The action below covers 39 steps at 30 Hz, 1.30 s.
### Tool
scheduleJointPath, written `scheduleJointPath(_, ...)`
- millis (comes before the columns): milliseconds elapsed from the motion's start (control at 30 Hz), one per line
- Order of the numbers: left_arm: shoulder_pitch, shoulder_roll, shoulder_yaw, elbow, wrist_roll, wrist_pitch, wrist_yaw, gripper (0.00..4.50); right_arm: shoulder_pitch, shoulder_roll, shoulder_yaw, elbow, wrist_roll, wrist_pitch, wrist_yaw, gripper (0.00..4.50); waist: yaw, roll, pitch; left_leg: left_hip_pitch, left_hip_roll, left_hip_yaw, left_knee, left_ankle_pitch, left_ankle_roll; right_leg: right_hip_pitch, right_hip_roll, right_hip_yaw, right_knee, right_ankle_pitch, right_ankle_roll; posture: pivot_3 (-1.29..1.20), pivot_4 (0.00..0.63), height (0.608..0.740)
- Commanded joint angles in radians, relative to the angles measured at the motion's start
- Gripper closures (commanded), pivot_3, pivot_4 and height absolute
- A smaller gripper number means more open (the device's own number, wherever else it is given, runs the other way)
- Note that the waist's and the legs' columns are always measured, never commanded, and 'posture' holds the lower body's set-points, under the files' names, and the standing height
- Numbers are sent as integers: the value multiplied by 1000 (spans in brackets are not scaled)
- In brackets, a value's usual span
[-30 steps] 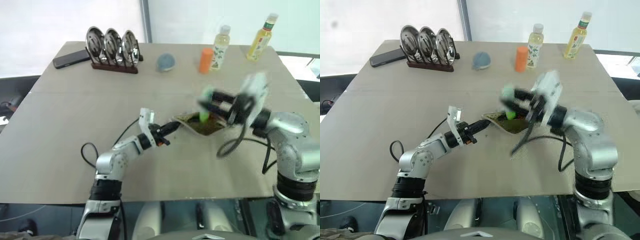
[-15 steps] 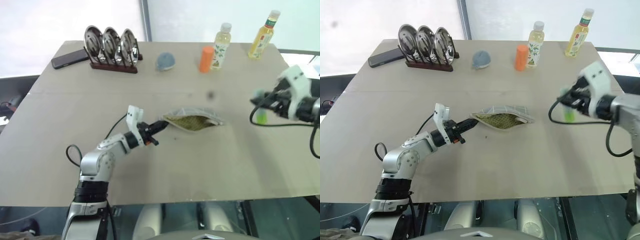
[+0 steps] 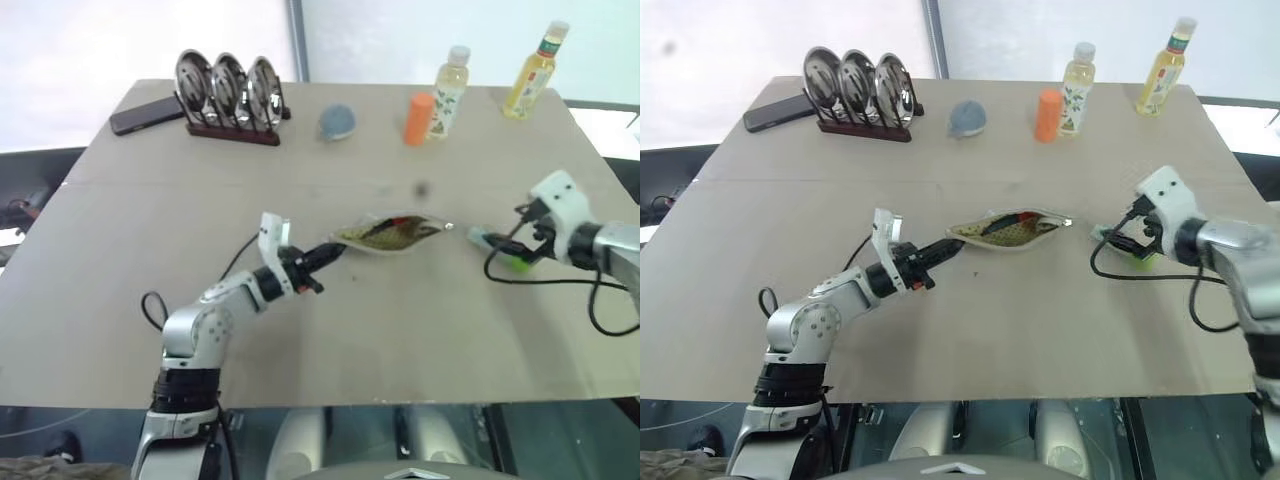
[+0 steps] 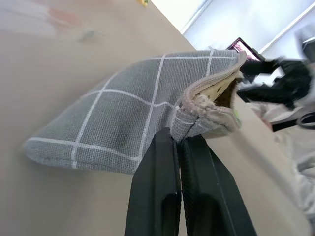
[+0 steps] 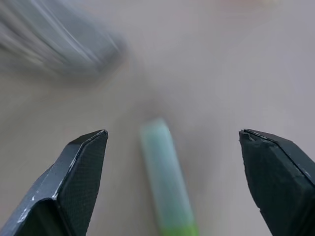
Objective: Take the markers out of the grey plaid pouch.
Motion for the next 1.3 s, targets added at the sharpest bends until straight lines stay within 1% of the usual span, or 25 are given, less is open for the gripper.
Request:
scheduleJointPath(33,-23,-17,38,-58,-145,119,20,4500,-7,-1,-119,-257,176,144,-22,601,0,-1,0,0,0,0,0,0,0,1,0,0,0,0,0,0,150,740)
scheduleJointPath(67,-31,-21,47,-57,-177,148,28,4500,-19,2,-131,-315,221,191,-44,915,0,-1,0,1,0,0,1,0,0,1,0,0,0,0,0,0,150,740)
scheduleJointPath(167,-41,-13,47,-58,-207,184,34,4500,-58,22,-142,-411,315,304,-124,2248,0,-2,0,1,0,0,3,0,0,2,0,-1,0,-3,-3,0,150,740)
scheduleJointPath(200,-49,-22,58,-56,-244,205,39,4500,-65,36,-123,-446,341,341,-156,2696,0,-2,0,1,0,0,3,0,0,2,0,-1,0,-3,-3,0,150,740)
scheduleJointPath(267,-59,-26,63,-61,-288,233,34,4500,-80,72,-90,-485,378,398,-217,2696,1,-3,0,2,0,0,4,0,0,2,-1,0,0,-2,-4,0,150,740)
scheduleJointPath(333,-55,-11,45,-75,-289,237,13,4500,-99,103,-73,-489,394,436,-266,2696,1,-3,0,2,0,0,5,0,0,2,-1,0,0,-2,-4,0,150,740)
scheduleJointPath(400,-38,14,7,-81,-247,218,-14,4500,-112,122,-51,-484,408,470,-296,2696,0,-2,0,1,0,1,5,0,0,2,-1,0,0,-2,-5,0,150,740)
scheduleJointPath(467,-11,48,-56,-87,-176,165,-66,4500,-127,149,-11,-461,415,499,-324,2696,0,-2,0,1,0,1,4,0,0,1,-1,0,0,-2,-5,0,150,740)
scheduleJointPath(533,5,59,-90,-86,-138,127,-92,4500,-153,172,26,-421,405,511,-348,2696,0,-2,0,1,0,1,2,0,0,1,-1,1,0,-2,-5,0,150,740)
scheduleJointPath(633,14,57,-104,-81,-120,103,-106,4500,-193,203,40,-368,419,531,-360,2696,0,-2,0,1,0,1,2,0,0,0,-1,1,0,-2,-6,0,150,740)
scheduleJointPath(733,20,59,-113,-81,-108,88,-115,4500,-220,183,79,-338,421,537,-336,2696,1,-2,0,1,0,1,2,0,0,0,-1,1,0,-2,-6,0,150,740)
scheduleJointPath(800,24,59,-117,-83,-101,80,-118,4500,-211,159,125,-312,411,528,-308,2696,0,-2,0,1,0,1,2,0,0,0,-2,1,0,-2,-6,0,150,740)
scheduleJointPath(833,25,57,-118,-84,-101,78,-116,4500,-203,134,160,-302,394,517,-292,2696,0,-2,0,1,0,1,2,0,0,0,-2,1,0,-2,-5,0,150,740)
scheduleJointPath(900,27,55,-116,-84,-101,76,-115,4500,-197,71,240,-292,348,483,-262,3226,0,-2,0,1,0,1,2,0,0,0,-2,1,0,-2,-5,0,150,740)
scheduleJointPath(1067,32,55,-111,-87,-101,71,-112,4500,-222,12,386,-251,257,403,-209,3226,-3,-2,0,1,0,1,2,0,0,0,-1,1,0,-2,-5,0,150,740)
scheduleJointPath(1133,41,55,-114,-95,-101,71,-114,4500,-245,-15,485,-230,169,338,-190,3226,-3,-2,0,1,0,2,2,0,0,0,-1,1,0,-2,-5,0,150,740)
scheduleJointPath(1167,44,54,-115,-97,-102,73,-115,4500,-258,-23,546,-214,108,276,-175,3226,-4,-2,0,1,0,2,2,0,0,0,-1,1,0,-2,-5,0,150,740)
scheduleJointPath(1233,47,52,-114,-94,-104,77,-114,4500,-286,-25,689,-161,-64,83,-136,3226,-5,-2,0,1,0,2,2,0,0,0,-1,1,0,-2,-5,0,150,740)
scheduleJointPath(1267,46,48,-112,-89,-106,79,-110,4500,-295,-20,739,-126,-126,19,-121,3226,-5,-2,0,2,0,2,2,0,0,-1,-1,1,0,-2,-5,0,150,740)
scheduleJointPath(1300,43,41,-105,-80,-114,86,-101,4500,-299,-22,793,-92,-202,-86,-87,3226,-5,-2,0,1,0,2,2,0,0,-1,-1,1,0,-2,-5,0,150,740)
